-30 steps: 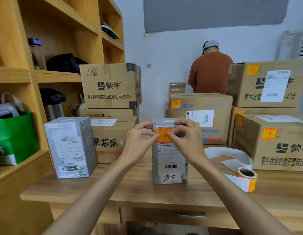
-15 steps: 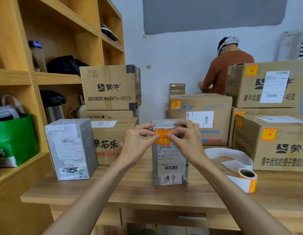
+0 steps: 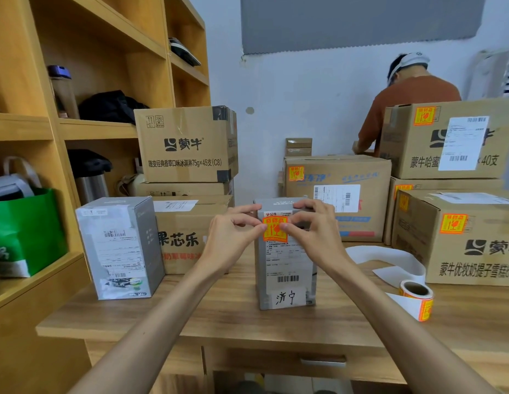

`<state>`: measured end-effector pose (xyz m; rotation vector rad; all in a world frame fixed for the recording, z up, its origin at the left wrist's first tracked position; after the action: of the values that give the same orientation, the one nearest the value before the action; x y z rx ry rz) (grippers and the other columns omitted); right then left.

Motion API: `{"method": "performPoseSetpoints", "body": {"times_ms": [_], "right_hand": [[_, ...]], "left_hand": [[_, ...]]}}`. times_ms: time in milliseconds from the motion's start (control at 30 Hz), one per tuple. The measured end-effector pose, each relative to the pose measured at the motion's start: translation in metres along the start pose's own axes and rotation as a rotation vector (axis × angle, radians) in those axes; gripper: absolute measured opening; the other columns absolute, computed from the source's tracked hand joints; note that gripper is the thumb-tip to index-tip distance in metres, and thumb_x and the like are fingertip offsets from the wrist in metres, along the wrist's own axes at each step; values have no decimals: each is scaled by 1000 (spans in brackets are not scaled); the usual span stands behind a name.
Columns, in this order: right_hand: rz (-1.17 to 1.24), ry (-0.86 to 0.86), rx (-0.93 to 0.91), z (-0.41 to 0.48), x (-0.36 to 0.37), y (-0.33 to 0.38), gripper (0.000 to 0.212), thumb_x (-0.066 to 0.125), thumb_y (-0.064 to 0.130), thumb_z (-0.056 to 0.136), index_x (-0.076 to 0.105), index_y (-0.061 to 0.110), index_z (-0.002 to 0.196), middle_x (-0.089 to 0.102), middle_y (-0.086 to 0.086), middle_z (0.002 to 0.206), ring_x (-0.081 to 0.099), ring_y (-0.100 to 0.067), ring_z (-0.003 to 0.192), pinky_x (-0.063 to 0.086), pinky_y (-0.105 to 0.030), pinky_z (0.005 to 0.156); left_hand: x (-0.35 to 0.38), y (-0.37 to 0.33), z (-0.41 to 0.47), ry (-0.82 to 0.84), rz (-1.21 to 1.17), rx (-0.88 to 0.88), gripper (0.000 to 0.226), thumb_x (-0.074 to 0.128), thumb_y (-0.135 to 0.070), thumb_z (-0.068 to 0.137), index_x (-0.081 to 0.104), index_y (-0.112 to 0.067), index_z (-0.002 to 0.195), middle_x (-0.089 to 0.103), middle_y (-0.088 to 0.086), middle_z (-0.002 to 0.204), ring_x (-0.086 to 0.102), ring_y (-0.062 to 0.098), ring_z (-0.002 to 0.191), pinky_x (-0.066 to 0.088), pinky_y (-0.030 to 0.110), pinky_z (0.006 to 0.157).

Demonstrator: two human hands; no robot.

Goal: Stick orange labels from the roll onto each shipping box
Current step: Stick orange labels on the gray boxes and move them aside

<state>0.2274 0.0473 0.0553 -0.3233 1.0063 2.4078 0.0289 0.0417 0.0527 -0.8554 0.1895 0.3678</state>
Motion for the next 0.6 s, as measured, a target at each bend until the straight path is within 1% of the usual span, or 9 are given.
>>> {"method": "performPoseSetpoints", "body": {"times_ms": [100, 167, 300, 433, 600], "right_hand": [[-9, -51, 5, 0, 1, 2, 14, 79, 37, 79, 73, 28, 69, 49, 29, 107, 35, -5, 113, 43, -49, 97], [-37, -93, -3, -1, 1, 4, 14, 79, 37, 79, 74, 27, 71, 53, 23, 107, 36, -4, 110, 43, -48, 97], [-139, -157, -31, -3, 0, 10, 17, 79, 34, 81, 72, 21, 72, 58, 13, 110, 38, -5, 108, 38, -43, 97], [-179, -192, -53, -5, 1, 11, 18, 79, 32, 80, 71, 20, 70, 59, 11, 109, 38, -6, 106, 36, -39, 94], [-212, -196, -63, -5, 2, 13, 18, 79, 32, 80, 70, 20, 70, 58, 9, 109, 43, -13, 109, 31, -35, 92]], "left_hand": [[0, 0, -1, -7, 1, -1, 8, 83, -24, 82, 82, -30, 78, 71, -17, 121, 60, 3, 120, 52, 49, 100], [0, 0, -1, -29, 4, 7, 9, 83, -22, 82, 81, -29, 75, 72, -17, 118, 61, 3, 118, 52, 49, 99], [1, -3, 1, -69, 23, 32, 11, 84, -18, 81, 80, -25, 73, 73, -17, 112, 63, 4, 114, 53, 49, 97], [4, -3, 2, -81, 49, 50, 13, 83, -15, 81, 78, -22, 71, 72, -16, 111, 64, 5, 112, 53, 48, 96], [6, -5, 3, -76, 80, 70, 16, 82, -13, 81, 75, -21, 69, 71, -14, 111, 64, 4, 109, 55, 47, 94]]}}
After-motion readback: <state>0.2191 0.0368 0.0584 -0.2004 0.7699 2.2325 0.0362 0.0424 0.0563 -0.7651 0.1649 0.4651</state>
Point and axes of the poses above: each hand's wrist, its own z-axis towards the middle knuckle, its own x-axis out of the palm, y = z × x, the point moved 6 cm from there along z, towards the middle knuckle
